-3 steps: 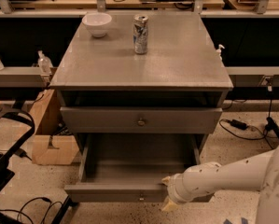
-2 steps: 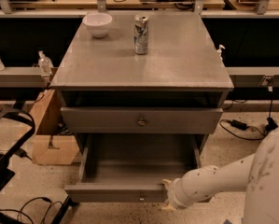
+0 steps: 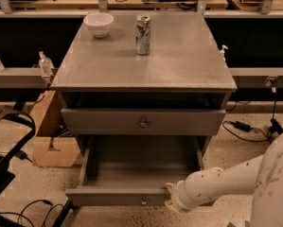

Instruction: Open middle drawer

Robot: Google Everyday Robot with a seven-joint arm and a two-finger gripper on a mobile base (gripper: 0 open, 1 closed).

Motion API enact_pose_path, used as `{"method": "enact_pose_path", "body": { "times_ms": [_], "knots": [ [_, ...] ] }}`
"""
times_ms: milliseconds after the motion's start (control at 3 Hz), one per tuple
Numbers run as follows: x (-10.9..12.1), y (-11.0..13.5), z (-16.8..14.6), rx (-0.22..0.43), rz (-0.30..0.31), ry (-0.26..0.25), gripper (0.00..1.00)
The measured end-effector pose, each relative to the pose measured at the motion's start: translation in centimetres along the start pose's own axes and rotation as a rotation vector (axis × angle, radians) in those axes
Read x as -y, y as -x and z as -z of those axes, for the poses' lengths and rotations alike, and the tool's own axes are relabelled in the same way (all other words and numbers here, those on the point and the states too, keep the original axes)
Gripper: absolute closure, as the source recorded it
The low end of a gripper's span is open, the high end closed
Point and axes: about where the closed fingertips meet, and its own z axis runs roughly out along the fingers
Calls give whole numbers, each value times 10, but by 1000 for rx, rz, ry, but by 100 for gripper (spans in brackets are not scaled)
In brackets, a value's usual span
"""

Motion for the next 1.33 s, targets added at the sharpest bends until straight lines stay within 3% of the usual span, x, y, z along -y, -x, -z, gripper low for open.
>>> {"method": "enact_pose_path", "body": {
  "times_ms": [1333],
  "knots": [
    [1, 1, 3, 0, 0, 0, 100]
  ]
}}
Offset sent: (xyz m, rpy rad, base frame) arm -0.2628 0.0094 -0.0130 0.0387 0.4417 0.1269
